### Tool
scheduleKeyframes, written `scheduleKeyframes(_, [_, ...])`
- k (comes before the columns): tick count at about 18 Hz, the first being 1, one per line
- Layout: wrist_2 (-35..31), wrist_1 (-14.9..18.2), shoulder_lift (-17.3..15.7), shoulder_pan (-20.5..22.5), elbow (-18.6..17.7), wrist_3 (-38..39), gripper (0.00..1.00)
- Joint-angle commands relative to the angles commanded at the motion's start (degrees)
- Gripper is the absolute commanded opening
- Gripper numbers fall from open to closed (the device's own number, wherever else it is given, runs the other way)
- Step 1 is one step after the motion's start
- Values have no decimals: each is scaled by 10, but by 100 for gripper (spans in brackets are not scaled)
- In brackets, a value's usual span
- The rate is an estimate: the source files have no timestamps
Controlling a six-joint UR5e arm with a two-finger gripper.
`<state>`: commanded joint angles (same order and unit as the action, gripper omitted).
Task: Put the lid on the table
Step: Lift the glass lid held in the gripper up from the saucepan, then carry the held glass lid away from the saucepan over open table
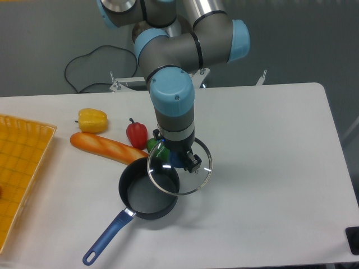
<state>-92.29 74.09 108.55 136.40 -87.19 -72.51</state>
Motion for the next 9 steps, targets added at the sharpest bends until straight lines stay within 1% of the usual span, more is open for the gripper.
scheduleKeyframes(2, [-1, 0, -6, 5, 1, -2, 51])
scheduleKeyframes(5, [-1, 2, -7, 17, -1, -39, 51])
scheduleKeyframes(9, [-2, 2, -11, 32, -4, -47, 51])
